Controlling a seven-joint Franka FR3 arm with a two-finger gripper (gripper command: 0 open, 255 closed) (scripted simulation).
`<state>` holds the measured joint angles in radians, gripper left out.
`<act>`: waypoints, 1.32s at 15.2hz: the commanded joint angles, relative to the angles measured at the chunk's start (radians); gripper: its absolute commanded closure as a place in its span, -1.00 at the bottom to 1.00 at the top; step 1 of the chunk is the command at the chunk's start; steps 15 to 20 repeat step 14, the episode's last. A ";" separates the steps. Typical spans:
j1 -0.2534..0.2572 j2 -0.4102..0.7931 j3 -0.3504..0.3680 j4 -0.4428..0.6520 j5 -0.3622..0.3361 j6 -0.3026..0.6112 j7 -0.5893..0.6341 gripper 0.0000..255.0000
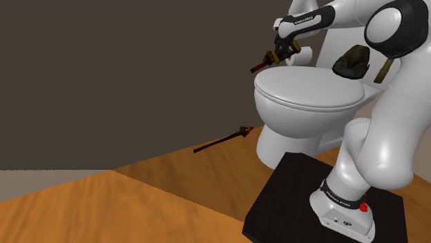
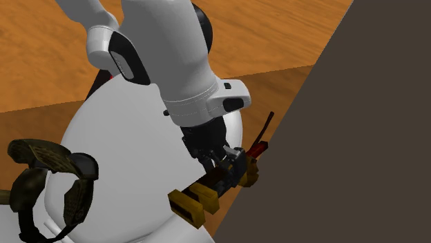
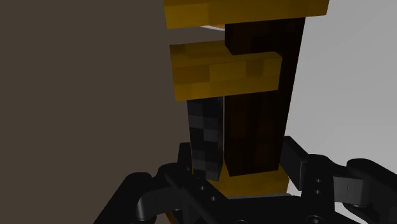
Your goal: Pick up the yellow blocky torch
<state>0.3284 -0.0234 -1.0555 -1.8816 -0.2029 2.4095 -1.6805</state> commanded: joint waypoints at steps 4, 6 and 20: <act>0.004 -0.012 0.005 0.064 -0.004 -0.067 -0.003 1.00; 0.005 -0.012 0.006 0.090 -0.001 -0.093 -0.008 1.00; 0.007 -0.002 0.004 0.178 0.022 -0.174 -0.031 1.00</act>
